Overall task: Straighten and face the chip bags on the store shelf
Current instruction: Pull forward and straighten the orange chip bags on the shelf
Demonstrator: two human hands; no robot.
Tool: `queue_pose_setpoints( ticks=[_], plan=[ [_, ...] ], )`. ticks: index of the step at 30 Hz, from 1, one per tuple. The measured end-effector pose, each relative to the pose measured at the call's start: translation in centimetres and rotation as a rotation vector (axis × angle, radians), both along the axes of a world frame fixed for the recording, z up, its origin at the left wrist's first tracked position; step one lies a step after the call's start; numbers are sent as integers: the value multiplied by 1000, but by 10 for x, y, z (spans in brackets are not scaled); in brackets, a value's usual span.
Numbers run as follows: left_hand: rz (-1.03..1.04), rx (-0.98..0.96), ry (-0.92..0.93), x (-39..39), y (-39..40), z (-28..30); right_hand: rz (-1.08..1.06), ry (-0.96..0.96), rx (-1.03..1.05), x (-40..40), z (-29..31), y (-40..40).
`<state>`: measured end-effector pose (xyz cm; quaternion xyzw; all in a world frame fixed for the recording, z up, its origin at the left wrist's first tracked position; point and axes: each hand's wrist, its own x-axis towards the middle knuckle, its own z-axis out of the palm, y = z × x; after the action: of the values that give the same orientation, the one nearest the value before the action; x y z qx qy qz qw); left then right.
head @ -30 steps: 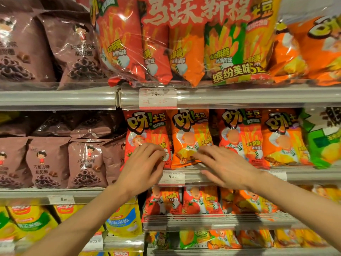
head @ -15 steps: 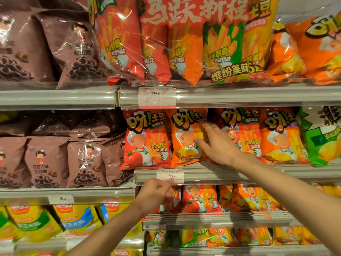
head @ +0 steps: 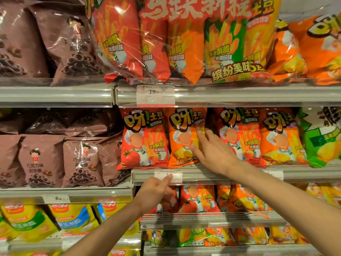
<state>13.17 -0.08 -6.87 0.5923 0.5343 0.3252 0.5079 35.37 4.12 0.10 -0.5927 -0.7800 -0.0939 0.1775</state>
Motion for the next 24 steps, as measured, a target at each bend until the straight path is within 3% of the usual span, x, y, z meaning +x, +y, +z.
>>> queue_pose_setpoints(
  ticks=[14,24],
  plan=[
    [-21,37,52,-3,9,-8,-50,-18,19,-11,-4,-3],
    [-29,121,34,-3,14,-22,-9,136,-22,-5,-10,-18]
  ],
)
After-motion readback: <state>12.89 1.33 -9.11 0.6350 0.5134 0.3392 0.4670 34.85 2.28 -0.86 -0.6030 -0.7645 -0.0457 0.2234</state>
